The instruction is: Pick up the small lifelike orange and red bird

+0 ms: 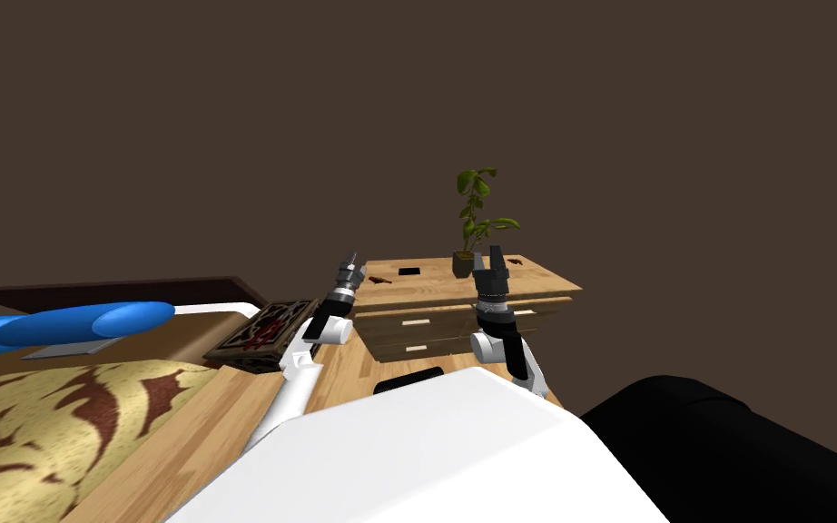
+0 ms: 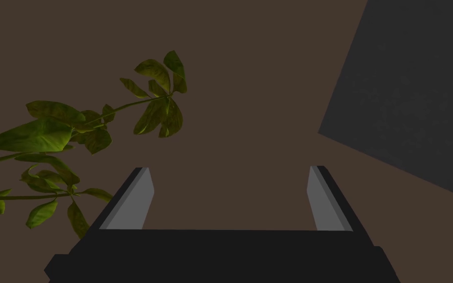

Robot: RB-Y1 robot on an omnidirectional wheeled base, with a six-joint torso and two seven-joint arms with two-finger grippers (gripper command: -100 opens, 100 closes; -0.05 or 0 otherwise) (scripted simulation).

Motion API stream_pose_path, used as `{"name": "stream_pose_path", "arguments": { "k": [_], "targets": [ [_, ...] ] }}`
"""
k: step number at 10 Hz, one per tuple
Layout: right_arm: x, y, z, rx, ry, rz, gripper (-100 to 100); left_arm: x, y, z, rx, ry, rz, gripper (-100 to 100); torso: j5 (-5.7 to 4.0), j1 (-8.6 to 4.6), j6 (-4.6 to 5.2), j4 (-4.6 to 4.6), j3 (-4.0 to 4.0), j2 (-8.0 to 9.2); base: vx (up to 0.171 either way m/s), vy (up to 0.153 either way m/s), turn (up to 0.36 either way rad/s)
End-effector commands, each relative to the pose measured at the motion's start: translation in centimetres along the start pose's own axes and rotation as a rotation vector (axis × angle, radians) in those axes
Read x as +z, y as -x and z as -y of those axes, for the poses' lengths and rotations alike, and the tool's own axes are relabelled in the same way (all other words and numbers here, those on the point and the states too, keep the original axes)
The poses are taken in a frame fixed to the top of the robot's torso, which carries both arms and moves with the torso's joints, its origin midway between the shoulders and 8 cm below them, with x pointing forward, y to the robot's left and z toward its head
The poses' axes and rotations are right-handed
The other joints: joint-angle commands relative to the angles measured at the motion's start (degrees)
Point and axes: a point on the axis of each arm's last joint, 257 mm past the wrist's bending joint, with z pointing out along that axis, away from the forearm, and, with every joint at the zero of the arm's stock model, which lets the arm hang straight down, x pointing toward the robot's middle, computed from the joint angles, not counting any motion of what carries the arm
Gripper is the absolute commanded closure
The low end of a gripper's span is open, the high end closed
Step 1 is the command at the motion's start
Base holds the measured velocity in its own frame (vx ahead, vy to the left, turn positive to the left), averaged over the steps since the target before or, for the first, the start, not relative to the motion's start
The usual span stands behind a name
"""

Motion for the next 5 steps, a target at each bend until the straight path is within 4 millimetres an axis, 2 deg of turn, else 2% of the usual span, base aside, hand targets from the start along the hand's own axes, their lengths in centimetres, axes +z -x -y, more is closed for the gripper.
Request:
{"name": "stream_pose_path", "arguments": {
  "k": [1,5],
  "targets": [
    [0.0,0.0,0.0,0.0,0.0,0.0,0,1.2,0.0,-1.8,-0.005,0.059,-0.012,-100,0.0,0.0,0.0,0.0,0.0,0.0,-0.027,-0.053,0.037],
    [0.0,0.0,0.0,0.0,0.0,0.0,0,3.4,0.3,-5.3,0.001,0.171,-0.02,-100,-0.01,-0.01,-0.01,-0.01,-0.03,-0.05,-0.012,-0.045,0.019]
  ]
}}
